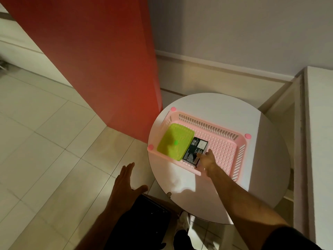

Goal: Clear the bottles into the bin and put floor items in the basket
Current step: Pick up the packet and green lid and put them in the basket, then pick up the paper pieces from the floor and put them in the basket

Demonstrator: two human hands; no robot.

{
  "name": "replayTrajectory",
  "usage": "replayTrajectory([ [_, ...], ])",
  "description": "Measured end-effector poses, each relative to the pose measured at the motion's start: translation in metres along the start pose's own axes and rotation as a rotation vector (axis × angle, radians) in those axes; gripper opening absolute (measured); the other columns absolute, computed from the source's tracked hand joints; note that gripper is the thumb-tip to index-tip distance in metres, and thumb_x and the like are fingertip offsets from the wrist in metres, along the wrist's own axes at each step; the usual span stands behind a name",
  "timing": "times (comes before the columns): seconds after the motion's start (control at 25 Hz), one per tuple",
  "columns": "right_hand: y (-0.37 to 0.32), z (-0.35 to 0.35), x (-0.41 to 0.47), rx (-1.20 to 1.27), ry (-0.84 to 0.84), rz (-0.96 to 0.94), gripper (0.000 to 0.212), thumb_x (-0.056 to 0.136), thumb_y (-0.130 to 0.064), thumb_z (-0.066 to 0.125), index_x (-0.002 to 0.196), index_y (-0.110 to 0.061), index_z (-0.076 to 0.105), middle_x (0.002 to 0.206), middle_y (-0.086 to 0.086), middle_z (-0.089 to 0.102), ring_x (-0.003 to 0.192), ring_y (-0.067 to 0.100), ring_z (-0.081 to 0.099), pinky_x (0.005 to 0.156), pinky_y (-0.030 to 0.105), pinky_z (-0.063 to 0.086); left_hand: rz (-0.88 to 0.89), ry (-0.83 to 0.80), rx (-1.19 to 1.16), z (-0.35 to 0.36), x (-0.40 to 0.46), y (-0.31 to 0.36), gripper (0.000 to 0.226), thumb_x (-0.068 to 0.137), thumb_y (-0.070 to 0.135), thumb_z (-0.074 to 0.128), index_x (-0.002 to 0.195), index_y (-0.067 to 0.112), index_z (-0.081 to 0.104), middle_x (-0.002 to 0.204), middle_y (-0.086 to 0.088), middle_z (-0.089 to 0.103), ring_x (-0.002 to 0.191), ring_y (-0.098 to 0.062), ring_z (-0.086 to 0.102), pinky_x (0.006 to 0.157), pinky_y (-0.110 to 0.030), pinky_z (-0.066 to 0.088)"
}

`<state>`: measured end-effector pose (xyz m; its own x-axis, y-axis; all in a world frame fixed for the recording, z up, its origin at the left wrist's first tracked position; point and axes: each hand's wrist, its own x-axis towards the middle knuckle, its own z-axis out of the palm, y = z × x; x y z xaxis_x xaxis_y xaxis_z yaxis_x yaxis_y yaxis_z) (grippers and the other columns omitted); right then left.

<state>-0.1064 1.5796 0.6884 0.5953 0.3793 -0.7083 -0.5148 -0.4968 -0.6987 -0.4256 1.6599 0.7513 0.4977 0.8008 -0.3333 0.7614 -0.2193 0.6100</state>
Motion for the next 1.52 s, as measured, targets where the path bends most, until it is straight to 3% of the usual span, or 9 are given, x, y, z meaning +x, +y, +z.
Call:
replayTrajectory([
  [0.12, 0.009, -0.017, -0.032, -0.096, 0.007, -0.176, 0.072, 0.1, -0.005, 0.057, 0.159, -0.007, 0.016, 0.159, 0.013, 0.032, 0.115, 0.025, 0.057, 0.076, 0.016, 0.054, 0.041, 0.016, -0.017, 0.004, -0.013, 0.003, 0.118, 0.067, 0.078, 0.068, 0.159, 0.029, 0.015, 0.167, 0.003, 0.014, 0.155, -0.019, 0.005, 0.121, -0.051, 0.016],
  [0.32, 0.045, -0.042, -0.112, -0.308, 0.033, -0.406, 0.072, 0.098, -0.014, 0.061, 0.158, -0.01, 0.022, 0.156, 0.011, 0.042, 0.141, 0.028, 0.042, 0.116, 0.044, 0.036, 0.201, -0.006, -0.071, 0.009, -0.061, 0.02, 0.109, 0.07, 0.065, 0.076, 0.157, 0.023, 0.025, 0.162, 0.003, 0.03, 0.15, -0.02, 0.025, 0.119, -0.051, 0.028],
  [0.4, 0.065, -0.05, -0.152, -0.341, 0.043, -0.478, 0.069, 0.098, -0.017, 0.06, 0.157, -0.013, 0.026, 0.154, 0.008, 0.044, 0.14, 0.027, 0.044, 0.116, 0.046, 0.037, 0.307, 0.012, -0.116, 0.013, -0.091, 0.019, 0.095, 0.068, 0.056, 0.079, 0.148, 0.03, 0.036, 0.145, 0.018, 0.046, 0.133, -0.009, 0.044, 0.109, -0.05, 0.044],
  [0.6, 0.131, -0.07, -0.251, -0.416, 0.033, -0.59, 0.071, 0.095, -0.024, 0.061, 0.157, -0.023, 0.027, 0.155, -0.002, 0.045, 0.14, 0.018, 0.044, 0.113, 0.039, 0.036, 0.29, -0.064, -0.088, 0.032, -0.172, -0.013, 0.098, 0.079, 0.045, 0.08, 0.156, 0.039, 0.021, 0.165, 0.009, 0.019, 0.153, -0.018, 0.011, 0.121, -0.049, 0.019],
  [0.88, 0.205, -0.138, -0.357, -0.352, 0.12, -0.627, 0.072, 0.092, -0.03, 0.061, 0.156, -0.037, 0.028, 0.151, -0.013, 0.047, 0.118, 0.0, 0.053, 0.099, 0.02, 0.04, 0.433, -0.177, -0.133, 0.068, -0.254, 0.008, 0.1, 0.078, 0.044, 0.082, 0.158, 0.035, 0.022, 0.166, 0.01, 0.018, 0.153, -0.012, 0.012, 0.122, -0.044, 0.021],
  [1.08, 0.258, -0.207, -0.418, -0.236, 0.208, -0.644, 0.069, 0.094, -0.018, 0.062, 0.156, -0.027, 0.032, 0.151, -0.008, 0.048, 0.137, 0.003, 0.045, 0.112, 0.028, 0.038, 0.539, -0.284, -0.097, 0.116, -0.306, 0.046, 0.101, 0.076, 0.053, 0.081, 0.156, 0.04, 0.021, 0.164, 0.012, 0.022, 0.151, -0.014, 0.02, 0.12, -0.045, 0.028],
  [1.36, 0.377, -0.34, -0.511, -0.038, 0.461, -0.558, 0.066, 0.091, -0.02, 0.065, 0.151, -0.031, 0.04, 0.138, -0.016, 0.059, 0.126, 0.018, 0.059, 0.109, 0.041, 0.047, 0.734, -0.482, -0.007, 0.22, -0.42, 0.107, 0.094, 0.077, 0.05, 0.081, 0.154, 0.037, 0.029, 0.161, 0.009, 0.031, 0.145, -0.012, 0.031, 0.113, -0.031, 0.028],
  [1.44, 0.42, -0.382, -0.544, -0.051, 0.535, -0.508, 0.069, 0.089, -0.029, 0.064, 0.153, -0.034, 0.037, 0.142, -0.021, 0.054, 0.121, 0.036, 0.056, 0.102, 0.032, 0.05, 0.787, -0.539, 0.017, 0.259, -0.469, 0.127, 0.092, 0.079, 0.046, 0.081, 0.154, 0.03, 0.032, 0.16, 0.003, 0.034, 0.145, -0.015, 0.034, 0.114, -0.029, 0.029],
  [1.52, 0.466, -0.424, -0.579, -0.072, 0.604, -0.456, 0.07, 0.089, -0.033, 0.062, 0.154, -0.036, 0.034, 0.148, -0.023, 0.047, 0.13, 0.027, 0.051, 0.098, 0.009, 0.043, 0.826, -0.608, 0.029, 0.296, -0.523, 0.144, 0.092, 0.079, 0.045, 0.081, 0.155, 0.027, 0.033, 0.16, 0.002, 0.034, 0.145, -0.017, 0.035, 0.117, -0.035, 0.033],
])
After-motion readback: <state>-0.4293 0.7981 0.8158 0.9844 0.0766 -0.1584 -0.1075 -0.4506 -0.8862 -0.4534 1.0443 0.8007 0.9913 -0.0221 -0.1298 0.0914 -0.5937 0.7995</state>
